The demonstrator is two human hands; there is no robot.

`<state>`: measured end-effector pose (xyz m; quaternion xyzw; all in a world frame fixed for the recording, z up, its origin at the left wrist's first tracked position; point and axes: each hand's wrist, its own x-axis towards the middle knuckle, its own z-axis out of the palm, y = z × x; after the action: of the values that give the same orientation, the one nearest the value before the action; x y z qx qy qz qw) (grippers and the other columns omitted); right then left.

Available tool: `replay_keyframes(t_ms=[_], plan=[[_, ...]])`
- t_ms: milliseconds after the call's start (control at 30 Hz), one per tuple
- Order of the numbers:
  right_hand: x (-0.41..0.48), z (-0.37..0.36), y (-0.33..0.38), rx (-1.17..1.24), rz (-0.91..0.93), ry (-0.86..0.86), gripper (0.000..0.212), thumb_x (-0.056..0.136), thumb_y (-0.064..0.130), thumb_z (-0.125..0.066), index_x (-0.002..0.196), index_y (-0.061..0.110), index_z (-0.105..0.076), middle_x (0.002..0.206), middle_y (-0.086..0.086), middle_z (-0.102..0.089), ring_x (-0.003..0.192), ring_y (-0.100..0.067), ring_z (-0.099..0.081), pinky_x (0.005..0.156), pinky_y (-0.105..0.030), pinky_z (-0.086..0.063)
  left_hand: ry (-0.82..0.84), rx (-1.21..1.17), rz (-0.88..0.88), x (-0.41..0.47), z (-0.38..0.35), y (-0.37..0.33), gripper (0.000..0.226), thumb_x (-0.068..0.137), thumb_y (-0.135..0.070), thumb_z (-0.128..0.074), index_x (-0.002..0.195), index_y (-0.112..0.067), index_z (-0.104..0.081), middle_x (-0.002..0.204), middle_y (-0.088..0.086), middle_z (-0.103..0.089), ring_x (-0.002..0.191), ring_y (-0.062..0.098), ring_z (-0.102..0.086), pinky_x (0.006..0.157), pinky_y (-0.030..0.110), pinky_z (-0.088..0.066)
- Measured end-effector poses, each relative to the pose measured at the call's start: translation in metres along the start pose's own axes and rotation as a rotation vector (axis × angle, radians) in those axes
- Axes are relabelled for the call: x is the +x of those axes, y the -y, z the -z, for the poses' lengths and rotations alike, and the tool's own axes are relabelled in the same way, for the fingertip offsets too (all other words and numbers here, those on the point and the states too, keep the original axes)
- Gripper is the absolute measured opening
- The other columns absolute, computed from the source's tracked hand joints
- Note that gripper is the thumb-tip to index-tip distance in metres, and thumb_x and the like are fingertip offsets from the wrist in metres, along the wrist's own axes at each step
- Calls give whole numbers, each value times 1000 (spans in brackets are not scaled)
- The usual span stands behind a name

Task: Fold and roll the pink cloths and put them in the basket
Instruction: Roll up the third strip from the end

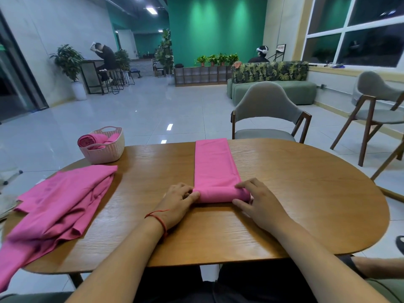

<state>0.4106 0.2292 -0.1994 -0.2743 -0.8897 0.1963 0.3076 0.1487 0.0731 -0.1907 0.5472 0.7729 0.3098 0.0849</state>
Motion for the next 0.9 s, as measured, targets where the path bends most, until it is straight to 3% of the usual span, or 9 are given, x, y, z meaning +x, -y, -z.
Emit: replay_keyframes(t_ms=[133, 200, 333, 467, 567, 667, 767, 900], plan=[[-2, 2, 4, 16, -11, -4, 43, 92, 52, -77, 127, 32, -62, 119, 17, -60, 110, -5, -53, 91, -23, -48, 1, -49, 9, -1, 1, 4, 45, 87, -74, -35, 88, -42, -66, 110, -14, -61, 113, 13, -52, 107, 44, -41], [-3, 4, 7, 54, -38, 7, 33, 93, 54, -75, 117, 35, -62, 112, 19, -60, 103, -4, -55, 76, -18, -51, 11, -65, 6, -2, 1, 5, 51, 88, -74, -34, 90, -37, -70, 109, -14, -60, 113, 14, -52, 108, 44, -41], [-3, 6, 13, 220, -88, 54, 17, 97, 48, -73, 100, 33, -68, 100, 10, -62, 78, -5, -62, 50, -26, -56, 13, -100, 16, -7, 3, 2, 50, 89, -72, -34, 78, -37, -67, 102, -8, -57, 106, 16, -51, 104, 44, -42], [1, 7, 12, 227, -120, 83, 20, 98, 50, -71, 96, 31, -70, 94, 2, -67, 59, -12, -64, 55, -31, -55, -35, -69, 7, -12, -1, -4, 48, 95, -65, -34, 79, -29, -62, 97, -4, -55, 100, 16, -50, 97, 41, -44], [5, 5, 9, 221, -163, 109, 23, 98, 53, -70, 92, 31, -71, 85, 5, -67, 63, -12, -63, 59, -29, -50, -140, -46, -136, -18, -3, -6, 16, 102, -42, -46, 98, -35, -59, 102, -11, -56, 103, 10, -50, 94, 32, -43], [10, 3, 3, 207, -200, 102, 33, 98, 58, -66, 80, 30, -67, 73, 9, -63, 69, -6, -57, 66, -30, -42, -158, -71, -252, -26, 0, -8, 10, 103, -25, -56, 105, -29, -66, 107, -20, -55, 111, 8, -52, 99, 24, -41], [11, 2, 1, 188, -220, 71, 51, 99, 64, -60, 67, 24, -57, 61, 10, -56, 64, -10, -53, 64, -33, -38, -109, -50, -274, -33, 6, -6, 14, 97, -37, -68, 110, -31, -69, 112, -23, -56, 117, 9, -51, 101, 21, -39], [7, 1, 3, 148, -238, -11, 50, 97, 65, -62, 68, 25, -58, 63, 11, -59, 66, -9, -57, 63, -34, -42, -52, 12, -269, -33, 8, -5, 38, 90, -51, -74, 123, -34, -66, 117, -22, -57, 119, 3, -47, 101, 17, -38]])
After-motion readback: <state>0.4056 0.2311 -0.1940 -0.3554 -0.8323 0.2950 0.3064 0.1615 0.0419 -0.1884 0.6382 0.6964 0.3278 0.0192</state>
